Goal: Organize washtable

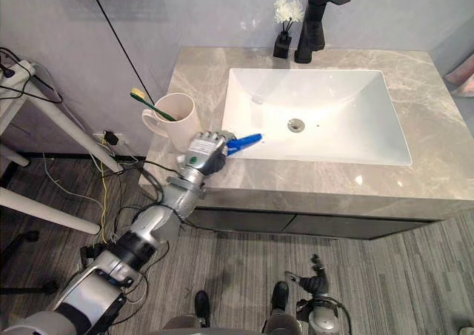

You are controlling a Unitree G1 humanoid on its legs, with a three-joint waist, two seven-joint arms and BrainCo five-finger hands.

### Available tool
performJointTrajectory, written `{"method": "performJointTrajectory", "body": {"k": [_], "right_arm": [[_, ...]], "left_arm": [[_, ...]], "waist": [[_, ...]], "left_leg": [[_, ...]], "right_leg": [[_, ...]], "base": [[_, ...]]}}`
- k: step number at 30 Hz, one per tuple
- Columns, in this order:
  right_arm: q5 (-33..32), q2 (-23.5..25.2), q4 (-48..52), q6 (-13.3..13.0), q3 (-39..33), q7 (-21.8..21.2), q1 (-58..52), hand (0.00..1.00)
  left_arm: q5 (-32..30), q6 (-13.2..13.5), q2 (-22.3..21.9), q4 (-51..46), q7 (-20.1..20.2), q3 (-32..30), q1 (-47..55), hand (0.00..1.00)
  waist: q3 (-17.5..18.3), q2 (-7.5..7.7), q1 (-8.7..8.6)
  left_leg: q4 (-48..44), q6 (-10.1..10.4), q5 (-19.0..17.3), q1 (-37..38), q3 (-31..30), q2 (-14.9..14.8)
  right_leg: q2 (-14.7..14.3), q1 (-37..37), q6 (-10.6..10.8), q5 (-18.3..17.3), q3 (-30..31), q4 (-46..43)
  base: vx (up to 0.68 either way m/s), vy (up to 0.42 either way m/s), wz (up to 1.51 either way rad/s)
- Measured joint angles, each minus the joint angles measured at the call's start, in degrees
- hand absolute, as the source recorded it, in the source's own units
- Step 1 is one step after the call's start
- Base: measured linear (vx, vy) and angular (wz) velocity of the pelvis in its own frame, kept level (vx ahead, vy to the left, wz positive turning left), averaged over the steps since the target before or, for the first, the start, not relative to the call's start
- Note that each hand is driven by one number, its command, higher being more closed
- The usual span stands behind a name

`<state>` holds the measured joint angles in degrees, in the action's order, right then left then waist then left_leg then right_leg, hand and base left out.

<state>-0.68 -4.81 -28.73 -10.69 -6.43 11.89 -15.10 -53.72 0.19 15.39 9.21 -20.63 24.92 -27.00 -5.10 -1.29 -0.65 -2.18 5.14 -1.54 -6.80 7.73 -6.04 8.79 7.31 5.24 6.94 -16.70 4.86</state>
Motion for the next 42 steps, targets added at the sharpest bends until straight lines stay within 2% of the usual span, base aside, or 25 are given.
{"method": "performJointTrajectory", "body": {"k": [4, 7, 11, 17, 20, 22, 23, 25, 26, 28, 30, 33, 35, 38, 42], "right_arm": [[-1.55, 0.12, 13.48, -0.32, -1.08, -0.86, -2.05, 0.00], [-1.71, 1.83, 17.63, -1.65, -2.00, -0.75, -1.78, 0.00], [-2.13, 2.74, 19.03, -2.44, -2.39, -0.63, -2.11, 0.00], [-4.56, 3.73, 19.14, -2.49, -3.15, -0.93, -3.20, 0.00], [-6.64, 4.55, 19.14, -2.52, -3.04, -1.50, -3.27, 0.00], [-10.18, 4.35, 19.14, -2.89, -2.43, -2.89, -3.27, 0.00], [-11.81, 4.21, 19.14, -3.05, -1.77, -3.92, -3.27, 0.00], [-18.00, -0.13, 21.35, -2.98, 2.88, -10.48, -4.51, 0.00], [-18.85, -1.76, 23.14, -2.71, 3.92, -13.21, -5.22, 0.00], [-22.57, -7.94, 29.25, -1.72, 4.63, -24.04, -7.65, 0.00], [-26.64, -10.94, 30.48, -1.52, 3.39, -29.16, -7.92, 0.00], [-29.85, -11.53, 31.15, -0.59, 1.30, -31.99, -8.86, 0.00], [-30.80, -11.52, 33.63, 0.45, 1.31, -33.31, -11.23, 0.00], [-31.43, -11.51, 36.59, 1.34, 1.46, -35.21, -13.85, 0.00], [-37.35, -10.89, 40.01, 2.46, 1.74, -37.65, -15.25, 0.00]], "left_arm": [[1.49, 0.24, -0.58, -11.16, -0.83, -3.37, 3.00, 1.00], [1.58, 1.27, -2.52, -14.35, -0.92, -3.32, 5.25, 1.00], [2.09, 1.88, -3.55, -14.44, -0.92, -3.28, 7.12, 1.00], [2.97, 2.34, -5.15, -14.45, -0.81, -3.34, 8.69, 1.00], [3.34, 2.35, -5.36, -14.45, -0.81, -3.38, 8.70, 1.00], [3.53, 2.43, -5.53, -14.45, -0.81, -3.99, 8.75, 1.00], [3.59, 2.48, -5.44, -14.45, -0.81, -4.44, 8.75, 1.00], [3.65, 2.51, -4.16, -15.35, -0.68, -5.49, 8.68, 1.00], [3.63, 2.72, -3.63, -15.81, -0.52, -5.44, 8.64, 1.00], [3.62, 4.10, -1.49, -16.00, 1.38, -5.35, 7.85, 1.00], [3.62, 4.76, 0.56, -15.64, 3.26, -5.28, 7.84, 1.00], [3.71, 4.77, 3.25, -15.13, 6.36, -5.44, 7.87, 1.00], [3.90, 4.83, 4.30, -15.14, 7.69, -5.89, 7.87, 1.00], [4.13, 4.90, 4.50, -15.14, 8.36, -7.24, 7.94, 1.00], [4.21, 5.39, 4.33, -15.14, 8.38, -7.73, 7.94, 1.00]], "waist": [[0.00, 0.09, 0.08], [0.02, 0.11, 0.57], [0.12, 0.17, 1.36], [0.45, 0.18, 1.35], [0.90, 0.43, 1.40], [1.18, 0.70, 1.42], [1.22, 0.76, 1.41], [1.32, 0.88, 1.36], [1.34, 0.85, 1.35], [1.54, 1.05, 1.19], [1.92, 1.65, 0.79], [2.39, 2.49, -0.15], [2.59, 2.80, -0.13], [2.55, 2.99, -0.80], [2.53, 3.13, -2.05]], "left_leg": [[-0.43, -0.03, -1.09, 1.65, 1.05, -0.31], [-0.90, -0.04, -1.59, 2.69, 2.07, -0.47], [-1.00, 0.03, -1.67, 3.26, 3.16, -1.00], [-0.91, 0.04, -1.67, 3.34, 3.23, -1.01], [-0.81, 0.03, -1.67, 3.38, 3.19, -0.96], [-0.74, 0.03, -1.68, 3.44, 3.09, -0.90], [-0.74, 0.03, -1.68, 3.45, 3.02, -0.90], [-0.75, 0.04, -1.69, 3.46, 2.96, -0.85], [-0.75, 0.04, -1.70, 3.45, 2.92, -0.83], [-0.80, 0.05, -1.69, 3.16, 2.21, -0.73], [-0.86, 0.04, -1.68, 2.94, 1.89, -0.69], [-0.92, 0.02, -1.68, 2.88, 1.98, -0.48], [-0.92, -0.15, -1.91, 2.97, 3.04, -0.26], [-2.52, -0.47, -3.45, 3.21, 5.19, -0.08], [-5.62, -0.81, -6.35, 3.75, 6.99, 0.12]], "right_leg": [[-0.18, -0.74, -0.05, -0.30, 1.06, -0.94], [-0.23, -1.16, -0.13, -0.66, 1.53, -1.55], [-0.77, -0.96, -0.23, -0.76, 2.58, -1.76], [-0.84, -0.96, -0.27, -0.73, 2.65, -1.75], [-0.83, -0.96, -0.27, -0.72, 2.69, -1.74], [-0.80, -0.96, -0.27, -0.72, 2.77, -1.73], [-0.80, -0.96, -0.27, -0.72, 2.78, -1.73], [-0.80, -0.96, -0.28, -0.71, 2.86, -1.70], [-0.79, -0.96, -0.28, -0.70, 2.87, -1.67], [-0.75, -1.05, -0.27, -0.70, 2.86, -1.51], [-0.77, -1.04, -0.20, -0.65, 2.80, -1.25], [-0.75, -0.93, -0.12, -0.31, 3.14, -0.89], [-0.71, 0.04, -0.05, 0.10, 4.89, -0.87], [-0.68, 0.92, 0.20, 0.78, 7.90, -0.87], [-0.74, 1.33, 0.51, 1.50, 11.85, -0.84]], "base": [[0.00, 0.002, -0.15], [-0.04, -0.004, -0.12], [-0.04, -0.021, -0.16], [0.00, -0.005, -0.01], [0.00, 0.000, 0.00], [0.00, 0.000, 0.00], [0.00, 0.000, 0.00], [0.00, 0.000, 0.00], [0.00, 0.000, 0.00], [-0.01, -0.011, 0.09], [-0.01, -0.015, 0.06], [0.00, -0.006, -0.04], [-0.01, 0.003, -0.32], [-0.02, 0.019, -0.50], [-0.03, 0.019, -0.52]]}}
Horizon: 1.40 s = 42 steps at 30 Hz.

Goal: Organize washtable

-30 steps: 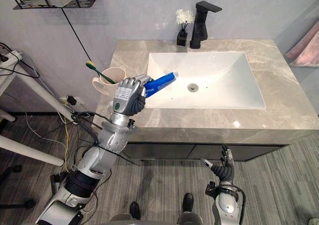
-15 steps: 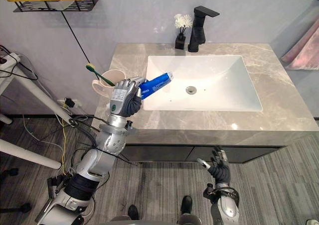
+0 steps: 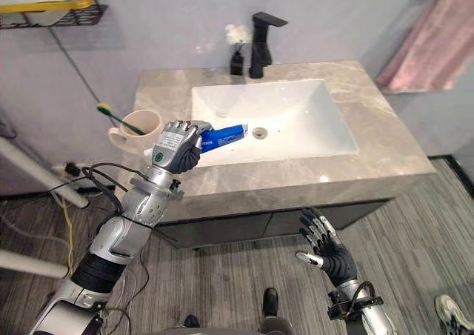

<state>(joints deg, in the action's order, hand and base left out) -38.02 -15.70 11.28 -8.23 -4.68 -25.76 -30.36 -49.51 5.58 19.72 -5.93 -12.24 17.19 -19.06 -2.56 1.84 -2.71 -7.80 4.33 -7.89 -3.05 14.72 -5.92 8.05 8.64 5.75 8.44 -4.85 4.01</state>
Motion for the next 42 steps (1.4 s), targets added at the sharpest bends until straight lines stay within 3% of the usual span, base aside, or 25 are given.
{"method": "performJointTrajectory", "body": {"k": [7, 10, 13, 16, 17, 20, 24, 28, 37, 42], "right_arm": [[-18.20, 5.56, 7.99, 1.92, 0.22, -3.09, 1.20, 0.00], [-26.31, 7.13, 8.92, 0.07, 2.73, -2.03, 7.55, 0.00], [-30.24, 9.03, 10.84, -1.28, 6.22, -0.67, 12.82, 0.00], [-33.61, 11.88, 12.77, -4.59, 9.12, 0.95, 15.37, 0.00], [-33.45, 13.15, 12.89, -6.82, 10.19, 3.64, 15.93, 0.00], [-31.84, 13.46, 12.80, -9.19, 11.37, 9.07, 15.22, 0.00], [-26.21, 12.81, 7.43, -9.22, 12.83, 12.10, 15.51, 0.00], [-24.39, 12.92, -4.55, -6.96, 13.74, 12.62, 15.05, 0.00], [-24.57, 12.98, -5.40, -6.59, 11.95, 10.66, 14.62, 0.00], [-23.07, 13.05, -5.40, -6.88, 11.32, 11.12, 14.94, 0.00]], "left_arm": [[0.39, 1.24, -1.89, 0.00, -0.05, 0.44, -0.01, 1.00], [0.51, 1.24, -2.76, 0.00, -0.35, 1.90, -0.03, 1.00], [0.80, 1.27, -3.35, 0.14, -0.63, 4.00, -0.14, 1.00], [1.98, 1.29, -5.57, 1.36, -1.90, 6.09, -0.88, 1.00], [3.25, 1.11, -6.36, 1.40, -3.05, 7.04, -1.47, 1.00], [4.77, 1.04, -6.45, 1.44, -4.65, 8.33, -3.46, 1.00], [6.73, 0.88, -7.65, 1.44, -5.66, 9.56, -4.37, 1.00], [6.73, 1.02, -9.67, 1.43, -5.79, 10.27, -4.51, 1.00], [6.75, 1.00, -9.90, 1.36, -6.73, 10.12, -4.51, 1.00], [8.66, 1.29, -9.99, 1.34, -6.65, 10.12, -4.49, 1.00]], "waist": [[0.02, 0.36, -0.29], [0.09, 0.46, 0.42], [0.09, 0.42, 0.66], [0.15, 0.38, 1.44], [0.19, 0.31, 2.37], [0.34, 0.05, 3.50], [0.61, -0.33, 3.43], [1.10, -0.77, 3.43], [1.48, -0.93, 3.46], [1.95, -0.26, 3.46]], "left_leg": [[-3.33, -0.66, -2.69, 0.01, 0.96, 0.78], [-3.39, -0.71, -2.68, -0.10, 0.24, 1.15], [-3.47, -0.75, -2.64, -0.28, -1.45, 1.26], [-3.60, -0.76, -2.62, -0.21, -3.48, 1.36], [-3.60, -0.77, -2.62, -0.16, -3.86, 1.37], [-3.41, -0.95, -2.48, -0.18, -4.70, 1.54], [-3.05, -1.29, -2.24, -0.16, -5.42, 2.13], [-2.07, -1.66, -1.52, -0.21, -6.27, 2.86], [-0.03, -1.47, 0.23, -0.17, -7.93, 3.09], [1.65, -1.29, 1.40, 0.39, -8.39, 3.12]], "right_leg": [[0.34, 0.72, 0.55, 0.75, 3.56, 0.13], [0.68, 0.56, 0.62, 0.80, 3.19, 0.17], [0.84, -0.20, 0.64, 0.81, 1.92, 0.36], [1.07, -1.97, 0.63, 0.81, -0.07, 1.07], [1.13, -2.35, 0.63, 0.81, -0.46, 1.20], [1.34, -2.83, 0.60, 0.77, -1.56, 1.20], [2.00, -3.20, 0.59, 0.71, -2.58, 1.20], [2.62, -3.26, 0.75, 0.51, -3.27, 1.20], [2.80, -3.41, 0.61, 0.34, -5.20, 1.07], [2.77, -3.42, 0.48, 0.25, -5.79, 1.01]], "base": [[-0.03, 0.012, -0.28], [-0.02, -0.007, 0.05], [-0.01, -0.021, 0.23], [0.00, -0.012, 0.33], [0.00, -0.011, 0.14], [-0.01, -0.013, 0.16], [-0.02, -0.001, 0.12], [-0.02, -0.006, 0.12], [-0.02, -0.026, 0.11], [-0.02, -0.026, 0.05]]}}
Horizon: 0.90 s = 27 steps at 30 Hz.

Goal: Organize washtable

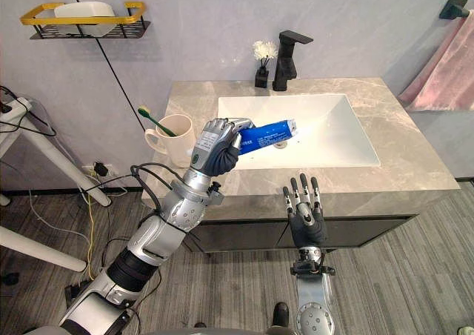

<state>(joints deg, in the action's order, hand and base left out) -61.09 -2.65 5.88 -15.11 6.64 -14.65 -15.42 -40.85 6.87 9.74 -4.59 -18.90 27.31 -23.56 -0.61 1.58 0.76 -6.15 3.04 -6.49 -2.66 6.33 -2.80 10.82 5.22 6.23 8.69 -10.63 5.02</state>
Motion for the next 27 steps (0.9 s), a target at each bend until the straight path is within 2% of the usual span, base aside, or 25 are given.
{"method": "performJointTrajectory", "body": {"k": [4, 11, 18, 27], "right_arm": [[3.36, -0.09, 0.03, -0.11, 0.52, 0.94, 2.88, 0.00], [3.39, -0.17, 4.95, -0.11, 4.40, 0.86, 5.54, 0.00], [3.23, -0.42, 10.85, -0.07, 7.90, 0.84, 7.19, 0.00], [2.06, -2.49, 12.05, 0.47, 9.58, 0.79, 8.52, 0.00]], "left_arm": [[0.44, 0.18, -0.06, 0.00, 0.01, 0.02, 0.00, 1.00], [0.45, 0.33, -0.33, 0.01, 0.03, 0.06, 0.00, 1.00], [0.88, 0.28, -0.38, 1.18, 0.09, 0.51, -0.15, 1.00], [1.22, 0.19, -0.34, 4.57, 0.05, 0.80, -2.69, 1.00]], "waist": [[0.30, 0.28, 0.01], [0.71, 0.82, 0.05], [1.54, 2.03, -0.01], [1.61, 2.14, -0.01]], "left_leg": [[0.26, 0.05, 0.27, 0.13, -0.15, -0.01], [0.29, 0.06, 0.30, 0.50, -0.68, -0.01], [0.23, 0.06, 0.30, 0.52, -0.69, -0.01], [0.07, 0.07, 0.28, 0.55, -0.48, -0.03]], "right_leg": [[-0.03, -0.08, 0.00, 0.00, -0.14, -0.04], [-0.02, -0.86, 0.00, 0.00, -0.35, 0.08], [-0.02, -0.91, 0.00, 0.00, -0.34, 0.07], [-0.03, -0.84, 0.00, 0.00, -0.28, 0.01]], "base": [[-0.02, -0.013, 0.01], [-0.01, -0.008, 0.04], [0.00, 0.000, 0.00], [0.00, -0.002, 0.00]]}}
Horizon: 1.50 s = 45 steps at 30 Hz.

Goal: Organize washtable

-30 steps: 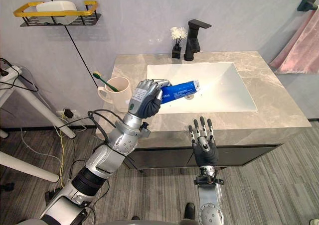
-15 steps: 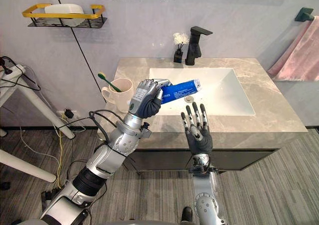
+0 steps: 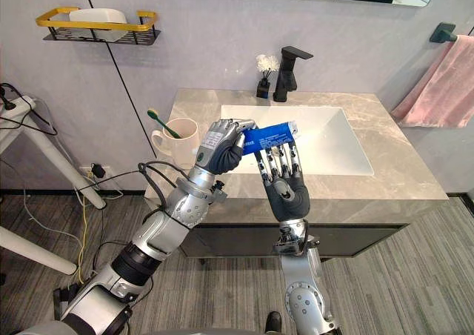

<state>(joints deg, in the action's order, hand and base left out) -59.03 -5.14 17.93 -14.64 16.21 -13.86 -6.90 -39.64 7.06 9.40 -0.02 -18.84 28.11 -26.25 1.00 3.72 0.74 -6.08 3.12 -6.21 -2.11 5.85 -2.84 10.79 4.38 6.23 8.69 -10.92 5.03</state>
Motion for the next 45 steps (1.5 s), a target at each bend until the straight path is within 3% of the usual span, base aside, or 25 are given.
{"method": "performJointTrajectory", "body": {"k": [7, 13, 23, 27, 33, 37, 38, 45], "right_arm": [[-1.71, 0.19, 1.55, -0.29, 0.64, 0.37, 0.35, 0.00], [-0.97, 0.38, 1.57, -0.79, 0.63, 3.28, 2.11, 0.00], [4.05, 2.37, 1.55, -2.52, 0.35, 8.67, 5.64, 0.00], [6.45, 4.21, 0.49, -3.97, -1.41, 11.38, 10.05, 0.00], [14.53, 4.17, -2.94, -4.51, -1.55, 14.21, 11.72, 0.00], [16.06, 4.26, -4.30, -4.52, -1.04, 15.63, 13.33, 0.00], [16.56, 4.25, -4.76, -4.52, -0.99, 16.15, 13.66, 1.00], [16.93, 4.57, -5.87, -4.52, -1.02, 17.69, 14.65, 1.00]], "left_arm": [[0.63, 0.67, -0.35, 0.00, -0.30, -0.10, -0.03, 1.00], [0.75, 0.34, -0.44, 0.05, -0.74, 0.04, -0.03, 1.00], [2.93, -0.35, -2.36, 0.11, -2.55, 0.63, -0.03, 1.00], [3.08, 0.83, -3.19, 0.54, -2.49, 3.66, -0.02, 1.00], [3.07, 0.66, -3.59, 0.66, -2.42, 3.61, 0.00, 1.00], [3.08, 0.67, -3.71, 0.68, -2.50, 3.45, 0.00, 1.00], [3.08, 0.65, -3.71, 0.69, -2.49, 3.42, 0.00, 1.00], [3.07, 0.78, -4.04, 0.80, -2.42, 4.43, 0.04, 1.00]], "waist": [[0.00, 0.00, 0.08], [0.00, 0.00, 0.09], [0.04, -0.08, 0.23], [0.07, -0.14, 0.24], [0.54, -0.94, 0.28], [0.71, -1.21, 0.43], [0.71, -1.21, 0.43], [0.71, -1.21, 0.84]], "left_leg": [[0.00, 0.00, -0.01, 0.00, 0.05, -0.01], [-0.05, 0.00, -0.01, 0.04, 0.19, -0.04], [-0.13, -0.01, 0.00, -0.11, -0.42, 0.00], [-0.18, -0.02, 0.03, -0.19, -0.81, 0.03], [0.29, 0.02, 0.36, -0.20, -1.21, 0.02], [1.33, 0.06, 1.01, 0.11, -1.33, 0.05], [1.61, 0.09, 1.19, 0.18, -1.41, 0.06], [2.11, 0.09, 1.48, 0.39, -1.40, 0.05]], "right_leg": [[0.00, 0.00, 0.00, 0.01, 0.03, 0.01], [-0.02, 0.01, 0.01, 0.01, 0.04, -0.01], [0.04, -0.27, 0.00, 0.01, -0.22, -0.01], [0.10, -0.43, -0.03, -0.04, -0.72, -0.04], [0.10, -0.43, 0.04, -0.24, -1.45, -0.07], [0.10, -0.43, 0.06, -0.27, -1.64, -0.05], [0.10, -0.43, 0.06, -0.27, -1.67, -0.05], [0.09, -0.43, 0.06, -0.27, -1.65, -0.05]], "base": [[0.00, 0.000, 0.00], [0.00, 0.000, 0.00], [0.00, 0.000, 0.02], [0.00, 0.000, 0.04], [0.00, -0.009, 0.03], [0.00, -0.008, 0.02], [-0.01, -0.020, 0.03], [0.00, 0.000, 0.00]]}}
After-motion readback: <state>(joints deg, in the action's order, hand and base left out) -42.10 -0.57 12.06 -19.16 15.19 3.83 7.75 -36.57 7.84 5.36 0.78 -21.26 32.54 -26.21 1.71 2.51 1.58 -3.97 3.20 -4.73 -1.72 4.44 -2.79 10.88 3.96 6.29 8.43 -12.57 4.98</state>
